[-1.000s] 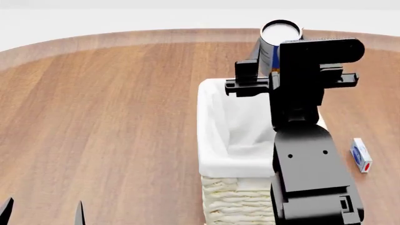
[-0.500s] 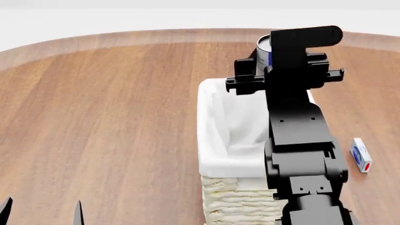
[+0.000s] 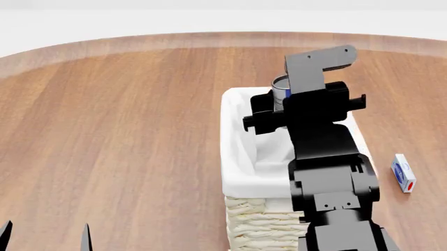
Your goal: Pick up the alphabet soup and put it in the basket.
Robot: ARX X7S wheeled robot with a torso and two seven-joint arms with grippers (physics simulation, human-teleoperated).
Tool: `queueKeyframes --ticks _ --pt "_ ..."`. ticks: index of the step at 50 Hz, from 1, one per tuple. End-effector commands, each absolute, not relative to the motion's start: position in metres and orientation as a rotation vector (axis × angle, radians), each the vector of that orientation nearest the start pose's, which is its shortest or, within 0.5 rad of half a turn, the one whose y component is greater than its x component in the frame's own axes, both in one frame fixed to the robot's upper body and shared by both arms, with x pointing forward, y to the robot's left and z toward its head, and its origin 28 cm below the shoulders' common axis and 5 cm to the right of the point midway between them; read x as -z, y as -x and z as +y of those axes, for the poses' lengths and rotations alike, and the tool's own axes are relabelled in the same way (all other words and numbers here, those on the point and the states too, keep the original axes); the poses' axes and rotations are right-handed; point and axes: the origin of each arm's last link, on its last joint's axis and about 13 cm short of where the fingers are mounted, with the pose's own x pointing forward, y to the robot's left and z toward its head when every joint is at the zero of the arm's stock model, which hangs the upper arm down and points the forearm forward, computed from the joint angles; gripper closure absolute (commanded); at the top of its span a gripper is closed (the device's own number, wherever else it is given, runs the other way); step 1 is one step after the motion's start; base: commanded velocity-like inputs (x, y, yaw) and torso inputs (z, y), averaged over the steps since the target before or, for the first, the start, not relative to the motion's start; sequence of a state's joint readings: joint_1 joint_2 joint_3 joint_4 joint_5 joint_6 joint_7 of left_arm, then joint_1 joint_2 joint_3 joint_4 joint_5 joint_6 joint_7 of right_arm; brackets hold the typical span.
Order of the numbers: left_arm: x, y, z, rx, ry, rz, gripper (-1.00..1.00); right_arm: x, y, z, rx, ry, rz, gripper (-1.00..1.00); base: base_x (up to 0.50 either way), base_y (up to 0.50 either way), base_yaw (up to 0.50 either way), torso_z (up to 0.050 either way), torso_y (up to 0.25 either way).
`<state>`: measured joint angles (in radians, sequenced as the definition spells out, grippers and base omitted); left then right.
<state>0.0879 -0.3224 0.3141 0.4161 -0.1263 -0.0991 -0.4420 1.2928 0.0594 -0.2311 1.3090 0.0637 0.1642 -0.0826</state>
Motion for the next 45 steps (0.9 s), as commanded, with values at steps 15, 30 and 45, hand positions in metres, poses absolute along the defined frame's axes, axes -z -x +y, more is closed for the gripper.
queueKeyframes --ticks 15,30,45 --pt "-0.066 -0.178 0.2 -0.051 -0.09 -0.169 -1.0 -0.151 -0.419 -0.119 -0.079 0.166 0.345 1.0 0.0 0.0 0.0 0.0 0.001" --pt "-0.065 -0.178 0.2 -0.051 -0.092 -0.167 -1.0 -0.138 -0.414 -0.119 -0.088 0.158 0.383 1.0 0.0 0.0 0.0 0.0 0.001" --pt "-0.065 -0.179 0.2 -0.051 -0.091 -0.166 -1.0 -0.132 -0.412 -0.119 -0.089 0.151 0.403 1.0 0.0 0.0 0.0 0.001 0.001"
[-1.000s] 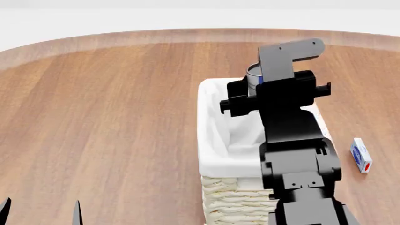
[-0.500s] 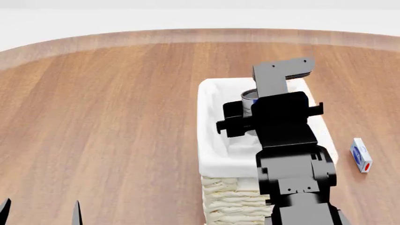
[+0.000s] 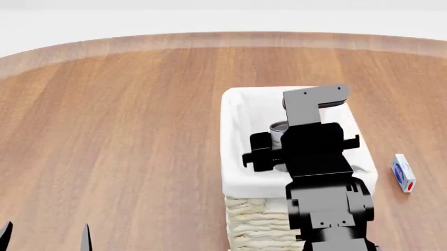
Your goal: Pick up the alphabet soup and put it in the basket.
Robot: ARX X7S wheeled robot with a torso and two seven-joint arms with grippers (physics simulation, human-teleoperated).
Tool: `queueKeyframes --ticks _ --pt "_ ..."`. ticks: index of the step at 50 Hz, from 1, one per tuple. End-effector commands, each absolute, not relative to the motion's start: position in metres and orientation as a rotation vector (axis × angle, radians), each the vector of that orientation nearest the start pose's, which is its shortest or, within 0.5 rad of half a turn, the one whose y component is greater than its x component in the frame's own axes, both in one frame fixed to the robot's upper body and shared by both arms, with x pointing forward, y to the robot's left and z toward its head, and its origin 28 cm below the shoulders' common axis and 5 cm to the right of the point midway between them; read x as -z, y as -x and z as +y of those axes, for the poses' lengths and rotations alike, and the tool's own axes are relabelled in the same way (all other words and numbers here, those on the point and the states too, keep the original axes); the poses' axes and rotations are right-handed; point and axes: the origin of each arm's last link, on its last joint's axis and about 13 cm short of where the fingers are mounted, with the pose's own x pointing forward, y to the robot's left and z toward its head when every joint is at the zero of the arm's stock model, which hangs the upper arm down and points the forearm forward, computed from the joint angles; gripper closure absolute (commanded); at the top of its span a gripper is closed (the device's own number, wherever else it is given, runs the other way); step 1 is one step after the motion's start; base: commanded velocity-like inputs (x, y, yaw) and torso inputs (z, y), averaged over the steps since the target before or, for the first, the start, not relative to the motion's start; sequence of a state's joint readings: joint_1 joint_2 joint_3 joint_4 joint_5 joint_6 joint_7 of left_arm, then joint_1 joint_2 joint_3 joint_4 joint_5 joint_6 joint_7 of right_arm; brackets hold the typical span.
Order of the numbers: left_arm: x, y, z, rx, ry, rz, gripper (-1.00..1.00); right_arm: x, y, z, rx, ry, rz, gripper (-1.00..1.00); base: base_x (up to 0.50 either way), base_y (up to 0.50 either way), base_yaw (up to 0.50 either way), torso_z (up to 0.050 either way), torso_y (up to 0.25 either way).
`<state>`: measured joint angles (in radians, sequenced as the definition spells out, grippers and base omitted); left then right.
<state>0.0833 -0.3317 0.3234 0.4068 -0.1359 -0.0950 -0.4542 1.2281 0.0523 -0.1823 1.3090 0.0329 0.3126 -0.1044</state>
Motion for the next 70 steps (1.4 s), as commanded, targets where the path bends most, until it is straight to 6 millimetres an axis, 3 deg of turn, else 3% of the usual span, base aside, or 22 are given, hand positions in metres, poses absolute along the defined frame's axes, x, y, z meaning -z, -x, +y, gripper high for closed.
queueKeyframes --ticks 1,5,6,24,32,53,65,70 --pt "-0.064 -0.179 0.2 -0.052 -0.093 -0.166 -1.0 -0.131 -0.412 -0.119 -0.087 0.15 0.401 1.0 0.0 0.0 0.0 0.0 0.0" --pt "-0.065 -0.179 0.2 -0.052 -0.092 -0.167 -1.0 -0.131 -0.412 -0.119 -0.088 0.15 0.403 1.0 0.0 0.0 0.0 0.0 0.0" --pt "-0.065 -0.179 0.2 -0.051 -0.092 -0.166 -1.0 -0.131 -0.412 -0.119 -0.087 0.148 0.404 -1.0 0.0 0.0 0.0 0.0 0.0" --pt "-0.064 -0.179 0.2 -0.053 -0.092 -0.164 -1.0 -0.131 -0.413 -0.12 -0.07 0.138 0.371 -1.0 0.0 0.0 0.0 0.0 0.0" --pt "-0.064 -0.179 0.2 -0.054 -0.091 -0.165 -1.0 -0.152 -0.424 -0.118 -0.042 0.034 0.055 -1.0 0.0 0.0 0.0 0.0 0.0" --pt "-0.064 -0.18 0.2 -0.051 -0.093 -0.163 -1.0 -0.181 -0.431 -0.118 -0.018 0.02 -0.18 -1.0 0.0 0.0 0.0 0.0 0.0" --pt "-0.064 -0.179 0.199 -0.048 -0.096 -0.161 -1.0 -0.212 -0.383 -0.116 -0.052 0.009 -0.306 -1.0 0.0 0.0 0.0 0.0 0.0" --pt "-0.066 -0.179 0.199 -0.051 -0.096 -0.166 -1.0 -0.213 -0.37 -0.118 -0.051 0.042 -0.352 -1.0 0.0 0.0 0.0 0.0 0.0"
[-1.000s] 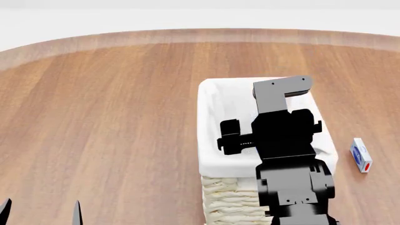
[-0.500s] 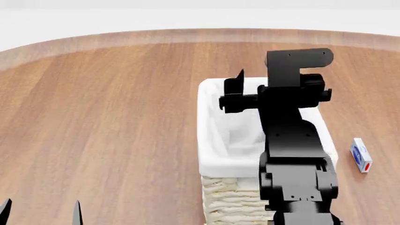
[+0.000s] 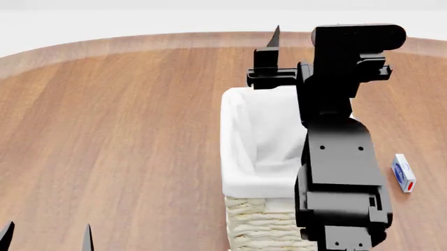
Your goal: Pick up the alphabet soup and put it in the basket.
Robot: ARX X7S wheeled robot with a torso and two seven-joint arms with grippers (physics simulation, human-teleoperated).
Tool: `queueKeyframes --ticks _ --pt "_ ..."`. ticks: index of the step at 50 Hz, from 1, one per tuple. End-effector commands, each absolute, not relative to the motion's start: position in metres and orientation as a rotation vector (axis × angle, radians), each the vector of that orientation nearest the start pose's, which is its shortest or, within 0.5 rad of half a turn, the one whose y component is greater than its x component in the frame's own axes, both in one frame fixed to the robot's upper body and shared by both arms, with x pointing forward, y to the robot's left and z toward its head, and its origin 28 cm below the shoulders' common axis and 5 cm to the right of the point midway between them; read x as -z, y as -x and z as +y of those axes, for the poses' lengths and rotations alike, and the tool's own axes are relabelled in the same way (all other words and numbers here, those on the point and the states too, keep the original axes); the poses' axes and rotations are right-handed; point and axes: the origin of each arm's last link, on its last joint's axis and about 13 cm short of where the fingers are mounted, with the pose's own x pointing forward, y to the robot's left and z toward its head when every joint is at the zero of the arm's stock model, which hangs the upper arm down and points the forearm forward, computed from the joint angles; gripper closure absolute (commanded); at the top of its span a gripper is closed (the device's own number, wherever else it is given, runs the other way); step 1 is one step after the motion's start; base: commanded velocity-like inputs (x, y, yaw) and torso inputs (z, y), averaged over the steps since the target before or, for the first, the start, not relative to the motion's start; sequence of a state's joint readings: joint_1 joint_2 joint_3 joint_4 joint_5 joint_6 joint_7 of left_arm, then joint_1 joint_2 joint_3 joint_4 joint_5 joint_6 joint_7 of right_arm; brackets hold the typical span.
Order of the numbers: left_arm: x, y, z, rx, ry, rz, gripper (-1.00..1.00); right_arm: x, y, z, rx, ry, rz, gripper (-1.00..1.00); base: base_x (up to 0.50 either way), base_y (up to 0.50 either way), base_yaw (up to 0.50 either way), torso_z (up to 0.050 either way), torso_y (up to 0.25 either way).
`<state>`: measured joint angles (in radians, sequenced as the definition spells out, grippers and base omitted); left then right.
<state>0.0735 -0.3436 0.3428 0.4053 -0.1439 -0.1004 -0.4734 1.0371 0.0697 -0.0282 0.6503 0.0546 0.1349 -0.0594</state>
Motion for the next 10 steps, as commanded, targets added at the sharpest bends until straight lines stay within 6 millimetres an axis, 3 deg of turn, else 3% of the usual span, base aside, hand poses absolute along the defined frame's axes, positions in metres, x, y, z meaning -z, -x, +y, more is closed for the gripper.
queueKeyframes --ticks 1,6,10 --pt "-0.066 -0.179 0.199 -0.05 -0.095 -0.166 -1.0 -0.213 -0.366 -0.118 -0.052 0.034 -0.36 -1.0 0.0 0.0 0.0 0.0 0.0" --pt "-0.065 -0.179 0.199 -0.048 -0.098 -0.164 -1.0 -0.212 -0.346 -0.12 -0.015 0.111 -0.414 -1.0 0.0 0.0 0.0 0.0 0.0" --pt "-0.066 -0.178 0.199 -0.048 -0.098 -0.166 -1.0 -0.214 -0.323 -0.12 -0.036 0.056 -0.433 -1.0 0.0 0.0 0.0 0.0 0.0"
